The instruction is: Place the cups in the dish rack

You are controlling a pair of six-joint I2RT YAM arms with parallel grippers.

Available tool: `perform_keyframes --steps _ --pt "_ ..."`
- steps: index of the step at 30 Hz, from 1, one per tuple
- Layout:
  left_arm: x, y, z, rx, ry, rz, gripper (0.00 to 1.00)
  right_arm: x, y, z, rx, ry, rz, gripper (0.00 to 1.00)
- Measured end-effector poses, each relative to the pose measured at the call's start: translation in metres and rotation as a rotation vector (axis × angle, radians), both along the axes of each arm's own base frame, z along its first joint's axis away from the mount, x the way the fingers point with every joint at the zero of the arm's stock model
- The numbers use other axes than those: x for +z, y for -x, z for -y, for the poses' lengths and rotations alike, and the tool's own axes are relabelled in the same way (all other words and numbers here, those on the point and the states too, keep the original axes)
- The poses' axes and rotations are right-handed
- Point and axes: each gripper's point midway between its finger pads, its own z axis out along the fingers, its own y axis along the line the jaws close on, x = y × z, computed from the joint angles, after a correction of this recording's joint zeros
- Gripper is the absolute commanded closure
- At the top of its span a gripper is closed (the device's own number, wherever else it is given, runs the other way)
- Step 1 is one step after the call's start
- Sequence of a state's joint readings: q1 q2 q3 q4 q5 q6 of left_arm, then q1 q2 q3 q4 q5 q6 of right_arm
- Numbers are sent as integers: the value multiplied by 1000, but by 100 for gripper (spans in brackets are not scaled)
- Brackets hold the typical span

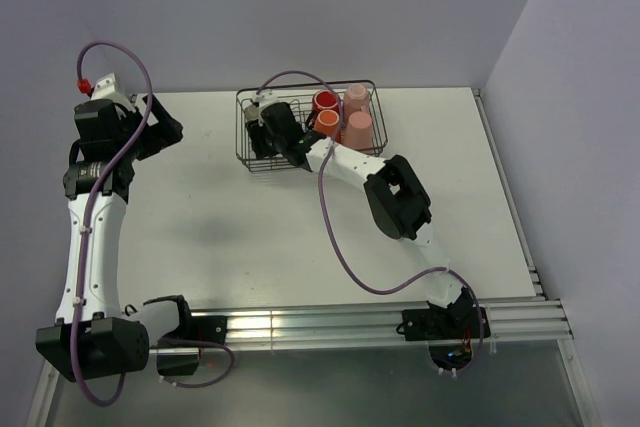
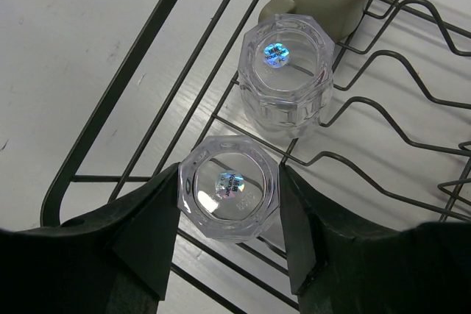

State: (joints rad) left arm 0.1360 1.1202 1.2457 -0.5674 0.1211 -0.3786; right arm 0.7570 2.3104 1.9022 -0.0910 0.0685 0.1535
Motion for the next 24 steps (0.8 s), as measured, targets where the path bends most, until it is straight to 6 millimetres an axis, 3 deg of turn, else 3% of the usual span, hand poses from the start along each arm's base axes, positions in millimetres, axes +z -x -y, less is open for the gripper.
perform_keyframes --steps 7,24 --pt "-3 0 0 0 1 -12 1 5 1 -6 16 0 16 23" --pt "-10 1 0 -27 -30 -49 1 10 0 -7 20 -2 27 9"
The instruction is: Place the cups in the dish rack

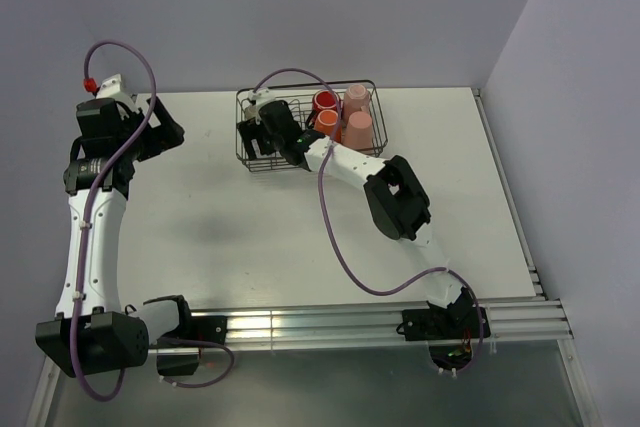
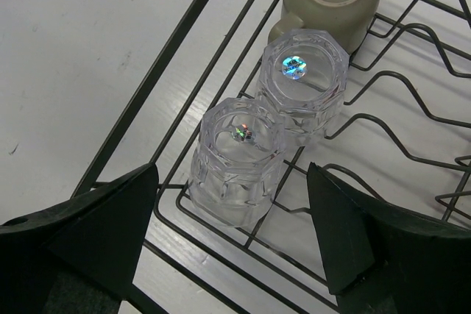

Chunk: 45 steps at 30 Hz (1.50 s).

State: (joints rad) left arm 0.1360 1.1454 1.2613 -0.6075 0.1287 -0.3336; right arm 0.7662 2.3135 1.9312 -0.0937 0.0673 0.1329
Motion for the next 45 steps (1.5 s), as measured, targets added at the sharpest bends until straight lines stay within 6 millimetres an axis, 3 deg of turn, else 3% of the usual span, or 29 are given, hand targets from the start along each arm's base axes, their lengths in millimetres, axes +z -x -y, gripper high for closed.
perform_keyframes --steps 4,7,9,13,17,21,24,28,32,35,39,45 --pt "0 0 1 -17 -12 3 1 8 4 3 2 -3 4 6" --pt "-1 -2 2 -32 -21 2 1 29 7 7 6 -19 21 3" --pt "-4 -4 3 -47 -25 -6 1 50 11 11 12 -34 40 1" --pt "-16 -9 6 -97 -39 -38 1 117 20 23 30 -92 118 0" --pt "-27 -12 12 -160 -50 -65 1 181 26 48 30 -148 202 0" --pt "-39 -19 17 -231 -65 -101 6 211 22 81 5 -167 236 0" --pt "-48 -31 25 -284 -82 -132 15 207 11 108 -31 -151 217 0" --pt "-58 -49 59 -421 -89 -162 28 176 -7 149 -98 -105 139 0" --pt "-60 -63 98 -571 -58 -170 66 145 -13 190 -162 -63 55 0" --pt "-54 -91 121 -632 -57 -151 78 134 -12 215 -199 -50 16 0" --pt "-68 -121 145 -671 -41 -168 83 143 -8 241 -240 -61 15 0" --pt "-117 -141 156 -668 -7 -275 84 172 -2 265 -278 -106 57 0"
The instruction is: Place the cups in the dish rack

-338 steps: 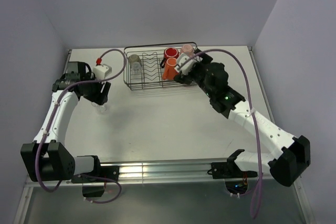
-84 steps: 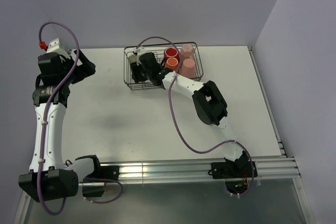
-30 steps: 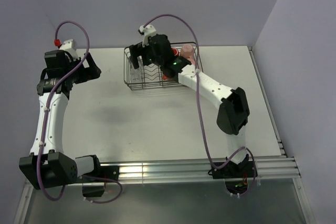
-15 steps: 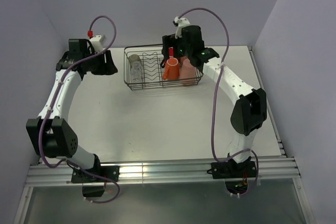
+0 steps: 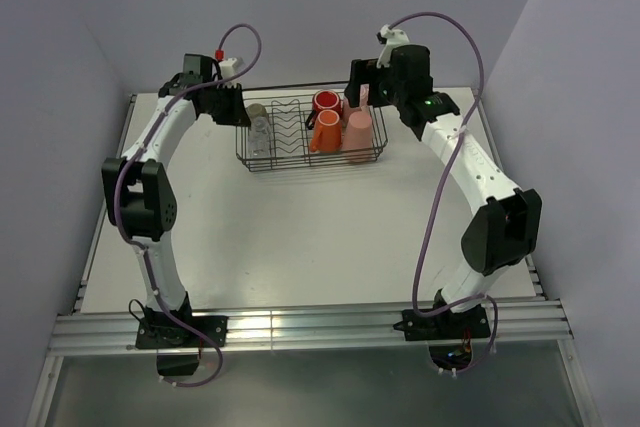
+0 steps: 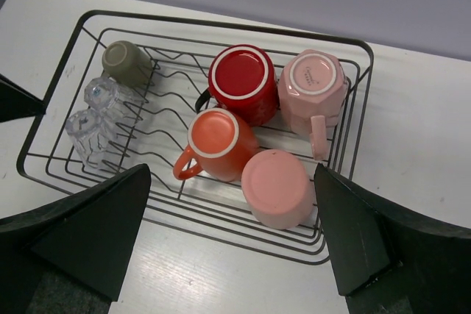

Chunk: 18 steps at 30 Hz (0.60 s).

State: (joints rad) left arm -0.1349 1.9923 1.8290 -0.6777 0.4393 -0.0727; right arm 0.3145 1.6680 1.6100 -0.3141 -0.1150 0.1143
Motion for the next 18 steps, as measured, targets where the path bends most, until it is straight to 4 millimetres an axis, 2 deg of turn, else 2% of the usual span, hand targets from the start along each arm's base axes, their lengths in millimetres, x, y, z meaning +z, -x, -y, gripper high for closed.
perform_keyframes --steps 5,11,18 --pt "-24 -3 0 7 -27 -44 84 1 0 5 -7 -9 -4 0" --pt "-27 -1 9 -14 -51 -38 84 -1 1 4 -2 -23 -15 0" --pt "-39 5 8 -21 -76 -57 84 -3 1 2 2 -36 -24 0"
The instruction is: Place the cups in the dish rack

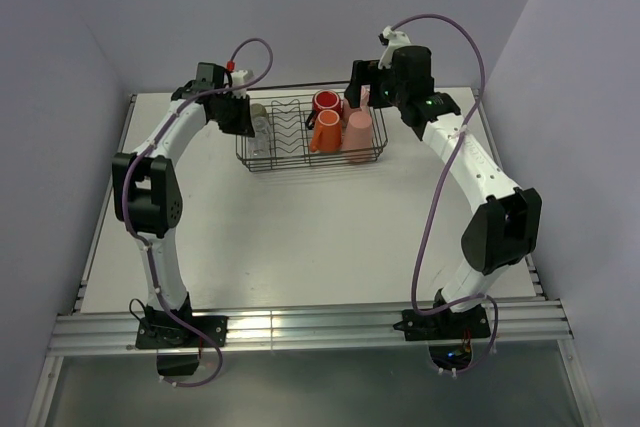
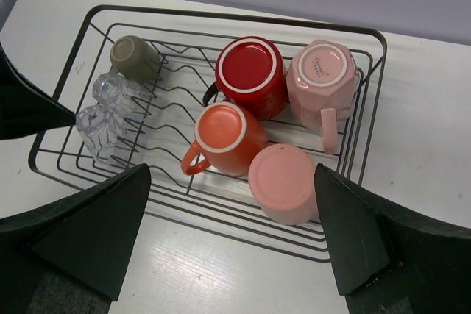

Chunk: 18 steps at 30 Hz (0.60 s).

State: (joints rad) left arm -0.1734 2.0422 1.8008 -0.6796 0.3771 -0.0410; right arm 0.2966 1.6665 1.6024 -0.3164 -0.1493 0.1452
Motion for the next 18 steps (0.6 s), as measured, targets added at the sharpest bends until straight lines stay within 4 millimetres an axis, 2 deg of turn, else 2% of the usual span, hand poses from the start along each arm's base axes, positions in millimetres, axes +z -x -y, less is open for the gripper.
perform_keyframes --steps 13,18 --pt "-17 3 4 -29 -51 -11 86 -7 -1 -3 3 -12 -22 0" --pt "-17 3 4 -43 -57 12 87 -13 -3 -3 2 -12 -37 0"
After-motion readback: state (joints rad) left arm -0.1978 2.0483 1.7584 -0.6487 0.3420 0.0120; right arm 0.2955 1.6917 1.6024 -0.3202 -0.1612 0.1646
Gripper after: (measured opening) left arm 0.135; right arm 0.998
